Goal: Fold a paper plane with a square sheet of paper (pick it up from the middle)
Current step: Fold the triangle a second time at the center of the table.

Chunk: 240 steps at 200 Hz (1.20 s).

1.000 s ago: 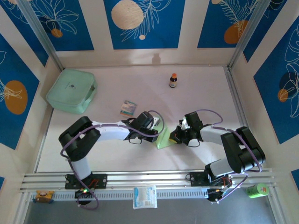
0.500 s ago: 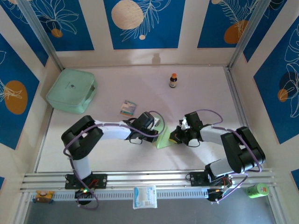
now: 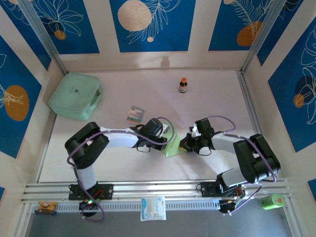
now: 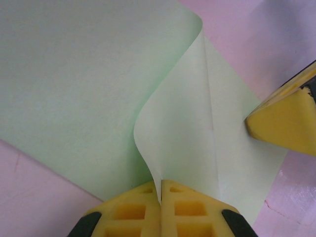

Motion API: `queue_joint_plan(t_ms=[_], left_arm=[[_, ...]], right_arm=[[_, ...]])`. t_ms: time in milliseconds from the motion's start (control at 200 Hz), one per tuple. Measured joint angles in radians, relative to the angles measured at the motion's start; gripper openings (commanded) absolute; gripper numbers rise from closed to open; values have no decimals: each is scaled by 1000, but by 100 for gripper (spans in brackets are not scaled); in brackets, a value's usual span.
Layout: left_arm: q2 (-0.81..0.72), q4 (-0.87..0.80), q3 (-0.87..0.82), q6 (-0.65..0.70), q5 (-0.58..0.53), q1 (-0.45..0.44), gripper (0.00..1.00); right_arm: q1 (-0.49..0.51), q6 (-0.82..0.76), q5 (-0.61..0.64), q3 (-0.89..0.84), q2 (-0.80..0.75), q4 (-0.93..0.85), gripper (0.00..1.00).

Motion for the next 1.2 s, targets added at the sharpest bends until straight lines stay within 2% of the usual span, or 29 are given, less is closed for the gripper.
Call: queue_joint_plan(t_ms=[790, 1075, 1200], left_arm=[[0, 1, -2, 15, -6, 6, 5], [21, 4, 17, 25, 29, 10, 4], [29, 4, 26, 26, 42, 10, 4]], right_arm=[[0, 0, -1, 0, 1, 1, 4], [-3, -8, -20, 12, -2, -3, 8], [-3, -7, -43, 50, -26, 7, 6]])
